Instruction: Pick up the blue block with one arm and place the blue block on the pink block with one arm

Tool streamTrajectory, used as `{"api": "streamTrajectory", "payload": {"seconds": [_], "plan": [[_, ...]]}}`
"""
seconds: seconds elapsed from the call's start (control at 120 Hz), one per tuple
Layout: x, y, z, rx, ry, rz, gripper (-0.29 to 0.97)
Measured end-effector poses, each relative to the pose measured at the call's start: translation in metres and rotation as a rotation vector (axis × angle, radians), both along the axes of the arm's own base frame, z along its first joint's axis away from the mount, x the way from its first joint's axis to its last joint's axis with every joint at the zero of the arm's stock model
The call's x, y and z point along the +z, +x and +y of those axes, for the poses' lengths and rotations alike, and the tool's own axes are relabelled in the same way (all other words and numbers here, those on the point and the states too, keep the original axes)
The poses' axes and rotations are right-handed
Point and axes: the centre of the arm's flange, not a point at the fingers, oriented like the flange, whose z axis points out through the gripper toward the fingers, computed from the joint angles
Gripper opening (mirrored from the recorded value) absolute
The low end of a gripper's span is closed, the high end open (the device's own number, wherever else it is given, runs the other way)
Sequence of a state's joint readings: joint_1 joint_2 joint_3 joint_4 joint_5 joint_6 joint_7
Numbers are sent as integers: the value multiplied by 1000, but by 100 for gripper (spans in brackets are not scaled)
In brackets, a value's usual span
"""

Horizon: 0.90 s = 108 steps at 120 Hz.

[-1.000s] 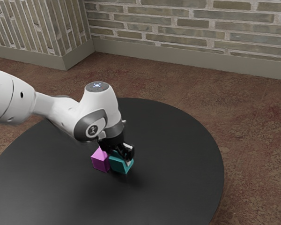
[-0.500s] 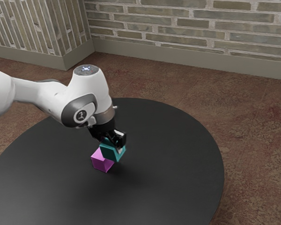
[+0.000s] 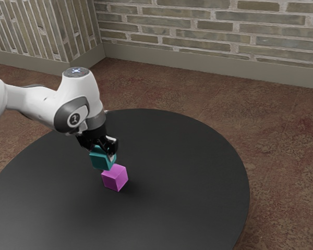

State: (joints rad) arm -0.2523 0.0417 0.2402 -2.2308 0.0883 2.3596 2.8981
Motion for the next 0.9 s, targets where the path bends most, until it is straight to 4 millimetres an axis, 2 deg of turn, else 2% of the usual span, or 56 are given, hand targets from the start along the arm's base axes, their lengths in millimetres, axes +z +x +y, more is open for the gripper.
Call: {"api": "streamTrajectory", "payload": {"seconds": [0.067, 0.217, 0.3, 0.592, 0.9], "plan": [[-2, 0, -5, -10, 0, 4, 34], [-4, -2, -38, -70, 1, 8, 34], [-5, -3, -47, -87, 2, 10, 34], [-6, -2, -27, -50, 2, 11, 34], [-16, -3, -34, -63, 6, 30, 34]]}}
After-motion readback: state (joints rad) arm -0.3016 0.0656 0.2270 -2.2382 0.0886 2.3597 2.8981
